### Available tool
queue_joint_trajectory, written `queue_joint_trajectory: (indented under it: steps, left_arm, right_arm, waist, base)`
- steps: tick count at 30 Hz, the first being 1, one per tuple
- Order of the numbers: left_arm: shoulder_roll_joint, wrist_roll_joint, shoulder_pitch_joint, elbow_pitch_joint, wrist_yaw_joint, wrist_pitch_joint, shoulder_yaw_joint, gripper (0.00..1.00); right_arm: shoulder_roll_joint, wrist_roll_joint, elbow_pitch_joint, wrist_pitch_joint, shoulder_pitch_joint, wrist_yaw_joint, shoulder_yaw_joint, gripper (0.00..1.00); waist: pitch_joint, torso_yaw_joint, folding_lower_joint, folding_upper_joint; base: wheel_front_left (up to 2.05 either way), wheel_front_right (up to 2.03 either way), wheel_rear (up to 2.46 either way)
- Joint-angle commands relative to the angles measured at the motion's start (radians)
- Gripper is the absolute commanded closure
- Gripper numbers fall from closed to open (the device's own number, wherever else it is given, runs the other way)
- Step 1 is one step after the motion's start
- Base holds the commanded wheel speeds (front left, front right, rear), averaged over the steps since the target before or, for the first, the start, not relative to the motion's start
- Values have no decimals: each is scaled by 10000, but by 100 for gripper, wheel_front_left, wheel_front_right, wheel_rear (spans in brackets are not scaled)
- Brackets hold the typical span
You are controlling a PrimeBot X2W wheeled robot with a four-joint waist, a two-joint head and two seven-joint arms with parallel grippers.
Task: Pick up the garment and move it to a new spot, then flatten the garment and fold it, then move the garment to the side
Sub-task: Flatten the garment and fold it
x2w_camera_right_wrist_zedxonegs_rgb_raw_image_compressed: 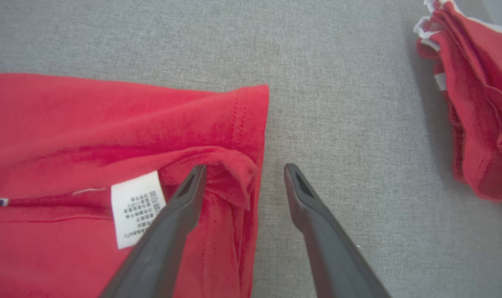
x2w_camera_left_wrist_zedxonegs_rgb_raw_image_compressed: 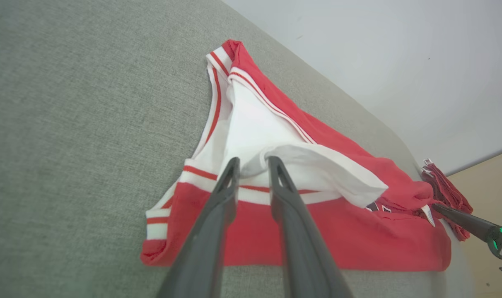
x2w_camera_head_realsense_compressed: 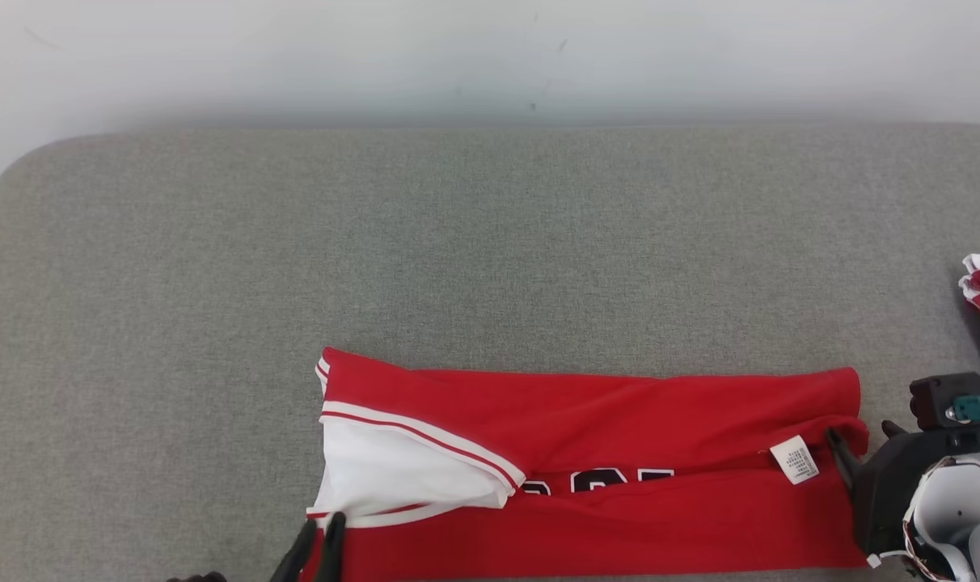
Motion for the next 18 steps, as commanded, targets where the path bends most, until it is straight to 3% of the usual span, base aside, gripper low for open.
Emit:
queue_joint_trajectory:
  steps: [1, 9, 18]
  left_arm:
    - [93, 287, 132, 177, 66, -115, -38, 0]
    - [93, 1167, 375, 523, 424, -565, 503, 0]
    - [-341, 2996, 828, -483, 576, -617, 2189, 0]
  right_arm:
    - [191, 158, -10, -202, 223, -23, -179, 0]
    - [1019, 778, -759, -893, 1229, -23, -1151, 0]
    - [1964, 974, -1781, -1432, 2179, -23, -1832, 0]
  waist:
    - [-98, 35, 0, 1]
    - [-641, 143, 0, 1]
    - [-1108, 44, 0, 1]
  base:
    - [0, 0, 0]
    - [0, 0, 0]
    - [0, 0, 0]
